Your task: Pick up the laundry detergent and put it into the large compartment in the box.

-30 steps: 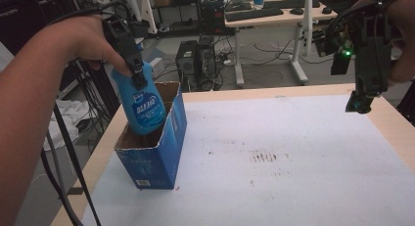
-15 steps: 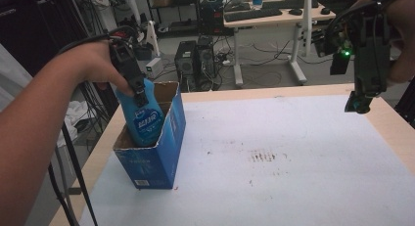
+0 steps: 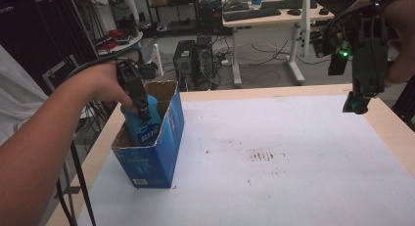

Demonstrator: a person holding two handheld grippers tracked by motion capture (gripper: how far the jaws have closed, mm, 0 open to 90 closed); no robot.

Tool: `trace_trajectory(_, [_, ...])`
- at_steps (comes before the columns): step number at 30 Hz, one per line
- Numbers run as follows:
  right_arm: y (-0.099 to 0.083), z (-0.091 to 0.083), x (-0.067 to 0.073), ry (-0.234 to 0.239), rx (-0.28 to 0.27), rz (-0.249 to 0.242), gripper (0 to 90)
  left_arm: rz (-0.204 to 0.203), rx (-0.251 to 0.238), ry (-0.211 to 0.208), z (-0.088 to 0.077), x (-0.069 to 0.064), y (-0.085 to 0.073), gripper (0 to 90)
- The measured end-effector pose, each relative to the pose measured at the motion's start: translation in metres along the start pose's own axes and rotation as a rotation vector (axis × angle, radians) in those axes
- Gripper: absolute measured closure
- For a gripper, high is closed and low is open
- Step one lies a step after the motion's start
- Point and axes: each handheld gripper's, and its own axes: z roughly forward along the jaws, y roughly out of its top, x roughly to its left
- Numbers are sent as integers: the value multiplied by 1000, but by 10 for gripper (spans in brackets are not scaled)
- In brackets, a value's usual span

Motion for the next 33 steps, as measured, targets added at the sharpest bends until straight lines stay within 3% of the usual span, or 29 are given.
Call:
trace_trajectory(10, [4,2,-1,3,4,-7,17,25,5,3,26,-4,-2,376])
trace_trajectory(19, [2,2,-1,2,4,-2,17,24,14,-3,42,-3,-2,376])
trace_trajectory(21, [2,3,-1,4,1,-2,17,18,-5,-8,42,-3,-3,376])
trace_trajectory(33, [6,5,-2,9,-1,-10,17,30,2,-10,42,-1,-6,372])
